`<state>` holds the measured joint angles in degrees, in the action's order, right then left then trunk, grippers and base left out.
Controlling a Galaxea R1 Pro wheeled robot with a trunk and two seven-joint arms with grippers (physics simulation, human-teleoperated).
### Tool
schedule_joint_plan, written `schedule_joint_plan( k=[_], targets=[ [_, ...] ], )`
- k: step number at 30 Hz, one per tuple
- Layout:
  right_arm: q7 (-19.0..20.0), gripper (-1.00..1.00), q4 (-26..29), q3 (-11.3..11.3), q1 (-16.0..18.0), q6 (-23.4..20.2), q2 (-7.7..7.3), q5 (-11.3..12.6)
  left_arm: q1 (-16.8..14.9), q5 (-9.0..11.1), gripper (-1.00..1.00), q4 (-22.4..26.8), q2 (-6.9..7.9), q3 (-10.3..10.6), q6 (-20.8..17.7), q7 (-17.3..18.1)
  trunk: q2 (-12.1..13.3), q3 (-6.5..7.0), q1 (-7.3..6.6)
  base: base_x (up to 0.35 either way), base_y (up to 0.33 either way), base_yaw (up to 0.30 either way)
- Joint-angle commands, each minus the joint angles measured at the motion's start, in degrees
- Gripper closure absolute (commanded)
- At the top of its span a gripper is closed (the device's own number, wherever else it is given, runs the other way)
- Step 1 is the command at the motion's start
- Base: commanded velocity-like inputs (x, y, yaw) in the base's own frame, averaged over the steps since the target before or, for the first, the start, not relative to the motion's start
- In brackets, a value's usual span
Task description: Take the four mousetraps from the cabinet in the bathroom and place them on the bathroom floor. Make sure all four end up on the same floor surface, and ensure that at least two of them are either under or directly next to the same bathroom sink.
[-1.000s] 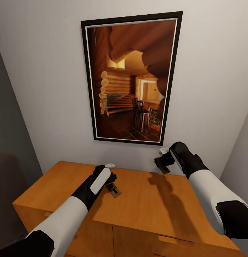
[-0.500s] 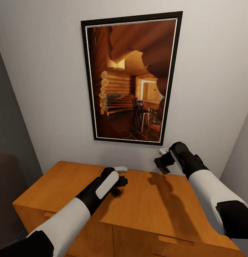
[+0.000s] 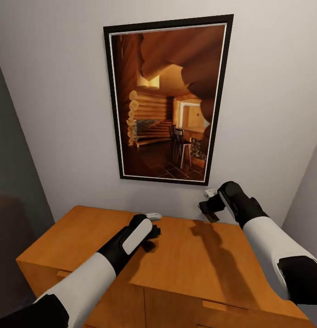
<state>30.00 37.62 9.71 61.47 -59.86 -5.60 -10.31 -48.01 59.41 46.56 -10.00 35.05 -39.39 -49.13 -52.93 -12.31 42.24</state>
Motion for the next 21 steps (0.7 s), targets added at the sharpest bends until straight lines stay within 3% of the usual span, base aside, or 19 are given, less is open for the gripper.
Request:
schedule_joint_plan(
  k=[1, 21],
  targets=[
    [0.57, 1.00, 0.06, 0.22, 0.05, -0.14, -0.08, -0.50, -0.07, 0.47, -1.00, 0.07, 0.00, 0.07, 0.17, -1.43, -0.07, -0.09, 0.01, 0.000, 0.000, 0.000],
    [0.58, 1.00, 0.00, 0.22, 0.05, -0.14, -0.12, -0.50, -0.07, 0.71, -1.00, -0.24, 0.00, -0.11, 2.31, -3.25, -0.07, -0.09, 0.01, 0.000, 0.000, 0.000]
  ],
)
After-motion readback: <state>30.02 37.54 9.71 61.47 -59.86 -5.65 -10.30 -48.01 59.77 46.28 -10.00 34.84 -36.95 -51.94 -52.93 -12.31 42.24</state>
